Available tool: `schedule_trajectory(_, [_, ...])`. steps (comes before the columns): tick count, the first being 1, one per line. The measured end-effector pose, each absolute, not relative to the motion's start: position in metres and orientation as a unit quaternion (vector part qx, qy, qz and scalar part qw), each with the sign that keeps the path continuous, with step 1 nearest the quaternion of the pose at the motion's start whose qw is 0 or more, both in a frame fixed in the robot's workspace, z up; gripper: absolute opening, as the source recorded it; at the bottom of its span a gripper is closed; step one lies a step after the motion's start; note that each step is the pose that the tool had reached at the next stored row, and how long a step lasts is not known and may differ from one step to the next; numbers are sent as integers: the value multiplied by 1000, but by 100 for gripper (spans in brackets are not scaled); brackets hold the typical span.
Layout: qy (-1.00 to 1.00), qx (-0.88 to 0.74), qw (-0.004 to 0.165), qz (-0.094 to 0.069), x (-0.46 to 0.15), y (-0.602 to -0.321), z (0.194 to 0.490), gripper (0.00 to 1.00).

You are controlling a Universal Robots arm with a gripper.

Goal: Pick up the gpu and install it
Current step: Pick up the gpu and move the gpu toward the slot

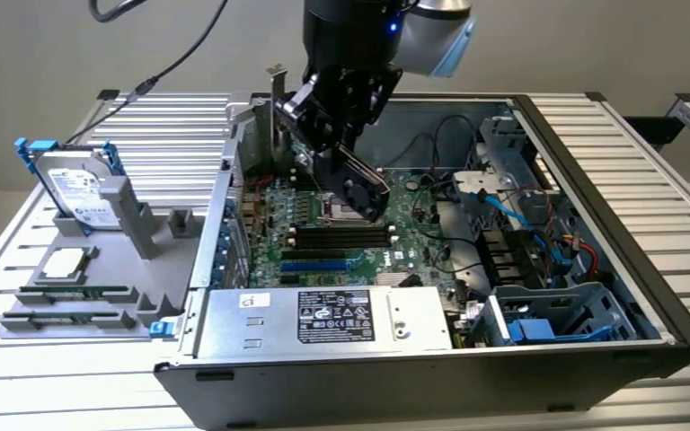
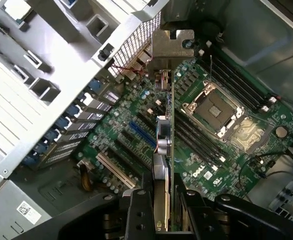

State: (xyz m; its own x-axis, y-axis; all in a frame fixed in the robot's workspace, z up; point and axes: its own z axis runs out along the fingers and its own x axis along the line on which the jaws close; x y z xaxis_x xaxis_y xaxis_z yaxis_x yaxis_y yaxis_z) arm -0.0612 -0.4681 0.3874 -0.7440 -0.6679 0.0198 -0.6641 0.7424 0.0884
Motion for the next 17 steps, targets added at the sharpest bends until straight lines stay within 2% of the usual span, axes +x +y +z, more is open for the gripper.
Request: schedule_trajectory(17, [-878, 477, 30, -34, -56, -468, 382, 27])
